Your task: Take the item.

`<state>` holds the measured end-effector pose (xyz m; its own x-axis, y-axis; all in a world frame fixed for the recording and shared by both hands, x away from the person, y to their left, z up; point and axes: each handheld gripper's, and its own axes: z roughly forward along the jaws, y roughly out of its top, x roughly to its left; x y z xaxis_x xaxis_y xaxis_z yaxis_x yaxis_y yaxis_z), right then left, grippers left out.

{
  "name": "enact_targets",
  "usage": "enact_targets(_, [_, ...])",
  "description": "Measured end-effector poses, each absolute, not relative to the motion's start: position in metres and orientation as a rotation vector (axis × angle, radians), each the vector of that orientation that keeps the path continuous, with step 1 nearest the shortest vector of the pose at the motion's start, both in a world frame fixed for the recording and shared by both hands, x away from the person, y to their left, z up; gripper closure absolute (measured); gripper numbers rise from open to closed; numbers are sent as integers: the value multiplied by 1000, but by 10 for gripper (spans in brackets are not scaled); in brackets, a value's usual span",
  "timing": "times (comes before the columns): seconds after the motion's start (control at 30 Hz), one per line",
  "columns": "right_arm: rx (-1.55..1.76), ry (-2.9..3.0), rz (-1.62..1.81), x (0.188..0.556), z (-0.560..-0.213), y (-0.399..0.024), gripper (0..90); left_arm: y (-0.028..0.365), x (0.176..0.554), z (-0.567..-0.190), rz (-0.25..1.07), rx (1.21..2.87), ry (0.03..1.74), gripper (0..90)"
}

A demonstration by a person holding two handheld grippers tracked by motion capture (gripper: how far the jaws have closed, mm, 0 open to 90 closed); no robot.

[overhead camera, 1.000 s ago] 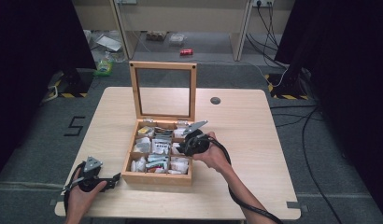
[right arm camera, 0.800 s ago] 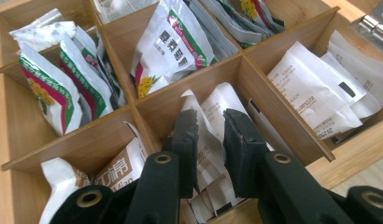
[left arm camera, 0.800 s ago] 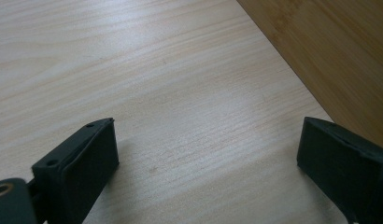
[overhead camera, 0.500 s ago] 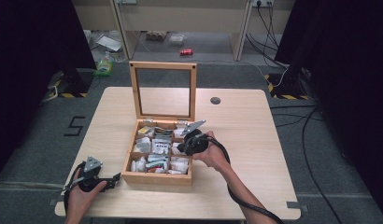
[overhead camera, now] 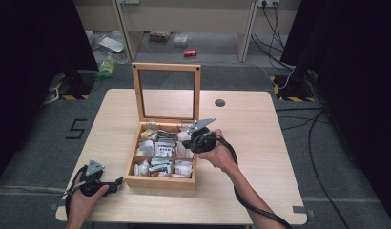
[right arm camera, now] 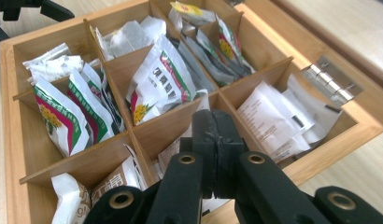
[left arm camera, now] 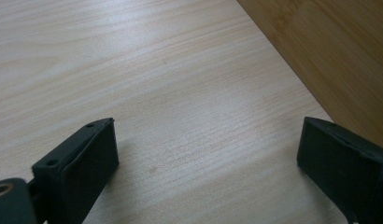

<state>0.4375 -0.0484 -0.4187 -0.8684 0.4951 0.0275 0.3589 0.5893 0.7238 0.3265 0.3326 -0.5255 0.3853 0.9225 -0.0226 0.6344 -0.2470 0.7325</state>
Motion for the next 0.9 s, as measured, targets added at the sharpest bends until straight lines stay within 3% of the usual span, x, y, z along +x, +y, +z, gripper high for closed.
enact_targets(0.9, [720, 2499, 1241, 433, -378, -73, 900, 333, 326, -525, 555, 1981, 1333, 47])
